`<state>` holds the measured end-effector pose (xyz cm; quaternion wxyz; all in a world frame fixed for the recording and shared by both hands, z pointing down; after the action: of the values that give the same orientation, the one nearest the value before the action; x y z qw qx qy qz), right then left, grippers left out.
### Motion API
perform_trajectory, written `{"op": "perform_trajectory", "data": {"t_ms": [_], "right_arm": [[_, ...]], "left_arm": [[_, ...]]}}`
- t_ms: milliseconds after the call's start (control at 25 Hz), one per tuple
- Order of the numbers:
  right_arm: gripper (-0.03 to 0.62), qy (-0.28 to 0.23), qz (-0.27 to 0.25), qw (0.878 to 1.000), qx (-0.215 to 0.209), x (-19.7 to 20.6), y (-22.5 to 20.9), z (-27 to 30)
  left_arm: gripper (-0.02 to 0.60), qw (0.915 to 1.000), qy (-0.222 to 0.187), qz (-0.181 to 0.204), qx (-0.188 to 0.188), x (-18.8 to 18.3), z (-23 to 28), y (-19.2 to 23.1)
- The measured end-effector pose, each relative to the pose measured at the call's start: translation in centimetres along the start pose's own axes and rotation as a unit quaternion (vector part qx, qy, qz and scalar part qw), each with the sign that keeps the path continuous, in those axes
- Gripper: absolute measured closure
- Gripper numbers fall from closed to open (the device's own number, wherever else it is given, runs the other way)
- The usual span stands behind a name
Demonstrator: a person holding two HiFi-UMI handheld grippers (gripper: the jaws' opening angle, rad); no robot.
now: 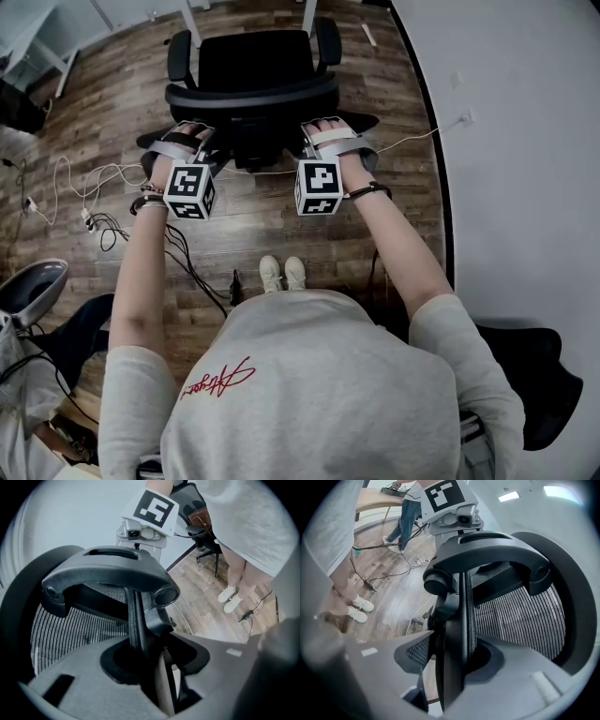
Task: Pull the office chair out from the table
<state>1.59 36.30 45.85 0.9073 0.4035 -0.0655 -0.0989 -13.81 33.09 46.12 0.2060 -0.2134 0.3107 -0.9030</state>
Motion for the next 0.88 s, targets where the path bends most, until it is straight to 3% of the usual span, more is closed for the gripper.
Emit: {"op": "perform_trajectory", "data": {"t_ms": [360,600,880], "right_arm": [[0.334,-0.014,0.013,0.999,-0.051,-0.2,-0.3,-0.4],[0.315,-0.018,0.020,0.998,-0.058,-0.3,-0.4,-0.6],[0.303,-0.024,0.025,0.999,-0.039,0.0,-0.2,-1.6]], "left_arm": [[0.306,0.9981,0.036,-0.021,0.044,-0.7,-0.1,-0.2],[0.279,0.9983,0.037,-0.043,0.010,-1.1,-1.2,0.8],[0.258,0.9977,0.040,-0.055,0.002,-1.7,-2.0,0.6]]}}
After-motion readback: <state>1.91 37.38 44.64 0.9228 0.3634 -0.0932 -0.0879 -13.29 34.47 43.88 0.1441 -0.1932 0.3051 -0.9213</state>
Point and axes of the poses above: the fingertips, and each gripper's own axes: z forward along the fingers, y to its left, x out of its underside, the point moved 9 cm from there along -z, backward along the fingers, and after that the axes turned 9 degrees about -z, right-handed, at the moved point
